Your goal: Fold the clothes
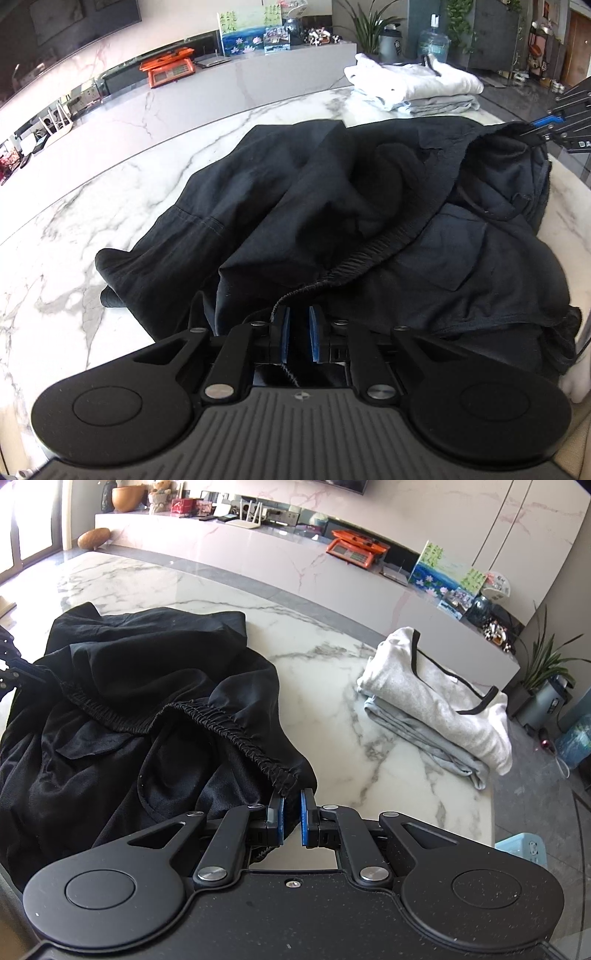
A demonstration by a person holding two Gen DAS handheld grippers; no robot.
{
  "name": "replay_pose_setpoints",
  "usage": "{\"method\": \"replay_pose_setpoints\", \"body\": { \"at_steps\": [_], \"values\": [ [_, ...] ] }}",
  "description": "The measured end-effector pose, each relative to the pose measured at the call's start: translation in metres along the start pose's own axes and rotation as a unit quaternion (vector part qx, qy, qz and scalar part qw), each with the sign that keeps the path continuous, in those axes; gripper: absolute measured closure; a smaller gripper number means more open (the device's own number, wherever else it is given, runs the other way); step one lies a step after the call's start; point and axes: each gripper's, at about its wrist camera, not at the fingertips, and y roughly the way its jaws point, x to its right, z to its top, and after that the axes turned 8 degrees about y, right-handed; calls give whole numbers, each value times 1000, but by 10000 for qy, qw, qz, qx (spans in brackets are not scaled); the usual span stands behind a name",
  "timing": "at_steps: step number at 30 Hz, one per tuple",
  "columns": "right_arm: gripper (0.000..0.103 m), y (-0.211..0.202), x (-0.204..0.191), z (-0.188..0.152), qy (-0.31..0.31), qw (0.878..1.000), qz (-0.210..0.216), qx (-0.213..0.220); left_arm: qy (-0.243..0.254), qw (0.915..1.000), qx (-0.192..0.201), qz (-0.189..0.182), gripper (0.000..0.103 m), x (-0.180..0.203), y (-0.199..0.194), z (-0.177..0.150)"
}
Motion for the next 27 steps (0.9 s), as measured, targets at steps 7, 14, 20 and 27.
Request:
{"method": "replay_pose_setpoints", "body": {
  "at_steps": [7, 14, 20, 27],
  "values": [
    [97, 9, 7, -5, 120, 9998, 100, -81, 338, 9991, 185, 161, 67, 8, -18, 6],
    [97, 12, 11, -7, 190, 9996, 158, -104, 270, 9995, -118, 106, 87, 5, 6, 4],
    [96, 17, 17, -10, 221, 9993, 197, -223, -91, 9997, -220, 28, 99, -6, 17, -4],
    [93, 4, 25, -13, 415, 9981, 389, -243, -335, 9988, 296, 181, 100, -19, -27, 4]
  ]
}}
